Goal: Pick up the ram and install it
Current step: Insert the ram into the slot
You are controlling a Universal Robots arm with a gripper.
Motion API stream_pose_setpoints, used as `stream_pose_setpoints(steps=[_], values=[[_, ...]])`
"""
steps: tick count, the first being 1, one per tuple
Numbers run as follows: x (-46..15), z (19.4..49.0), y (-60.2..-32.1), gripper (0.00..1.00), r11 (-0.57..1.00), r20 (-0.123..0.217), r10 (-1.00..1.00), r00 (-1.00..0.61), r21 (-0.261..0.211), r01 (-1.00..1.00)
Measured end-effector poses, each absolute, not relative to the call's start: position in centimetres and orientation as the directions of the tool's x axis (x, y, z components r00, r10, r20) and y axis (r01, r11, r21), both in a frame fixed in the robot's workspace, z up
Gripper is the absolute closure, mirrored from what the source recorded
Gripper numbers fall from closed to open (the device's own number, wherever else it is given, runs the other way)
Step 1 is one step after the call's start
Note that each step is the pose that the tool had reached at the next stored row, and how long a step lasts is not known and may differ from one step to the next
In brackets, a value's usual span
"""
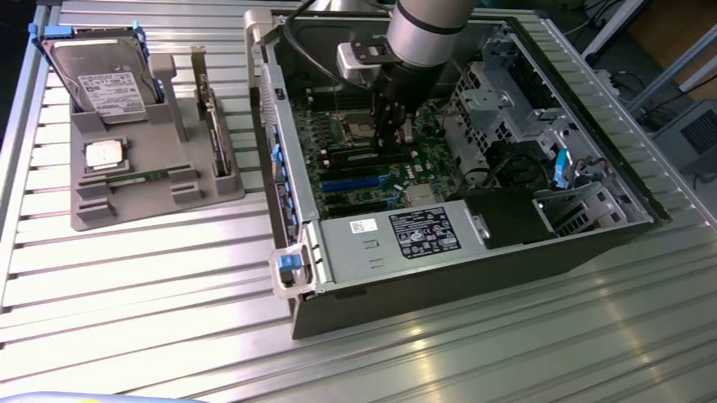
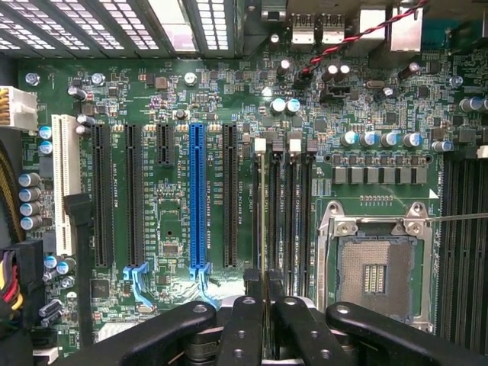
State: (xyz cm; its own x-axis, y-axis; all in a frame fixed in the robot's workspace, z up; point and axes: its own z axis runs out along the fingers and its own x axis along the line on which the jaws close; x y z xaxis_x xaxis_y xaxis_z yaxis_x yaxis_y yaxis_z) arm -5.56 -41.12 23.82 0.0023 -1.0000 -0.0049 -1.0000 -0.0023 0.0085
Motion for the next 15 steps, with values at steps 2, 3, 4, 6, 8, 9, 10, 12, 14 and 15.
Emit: stream_pose_setpoints(steps=[2, 3, 4, 6, 8, 9, 10, 12, 14, 15], values=[[-5.6, 23.82, -41.12, 0.87, -0.002, -0.005, -1.0, 0.002, 0.009, -1.0], [-5.61, 23.79, -41.13, 0.87, -0.002, -0.005, -1.0, 0.002, 0.009, -1.0], [-5.61, 23.74, -41.13, 0.87, -0.002, -0.005, -1.0, 0.002, 0.009, -1.0], [-5.61, 23.65, -41.21, 0.87, -0.002, -0.006, -1.0, 0.002, 0.009, -1.0], [-5.61, 23.65, -41.22, 0.87, -0.002, -0.005, -1.0, 0.002, 0.009, -1.0], [-5.61, 23.65, -41.22, 0.87, -0.002, -0.005, -1.0, 0.002, 0.009, -1.0], [-5.61, 23.59, -41.22, 0.87, -0.002, -0.006, -1.0, 0.002, 0.009, -1.0], [-5.61, 23.49, -41.22, 0.87, -0.002, -0.006, -1.0, 0.002, 0.009, -1.0], [-5.61, 23.48, -41.22, 0.85, -0.002, -0.006, -1.0, 0.002, 0.009, -1.0], [-5.61, 23.48, -41.22, 0.85, -0.002, -0.006, -1.0, 0.002, 0.009, -1.0]])
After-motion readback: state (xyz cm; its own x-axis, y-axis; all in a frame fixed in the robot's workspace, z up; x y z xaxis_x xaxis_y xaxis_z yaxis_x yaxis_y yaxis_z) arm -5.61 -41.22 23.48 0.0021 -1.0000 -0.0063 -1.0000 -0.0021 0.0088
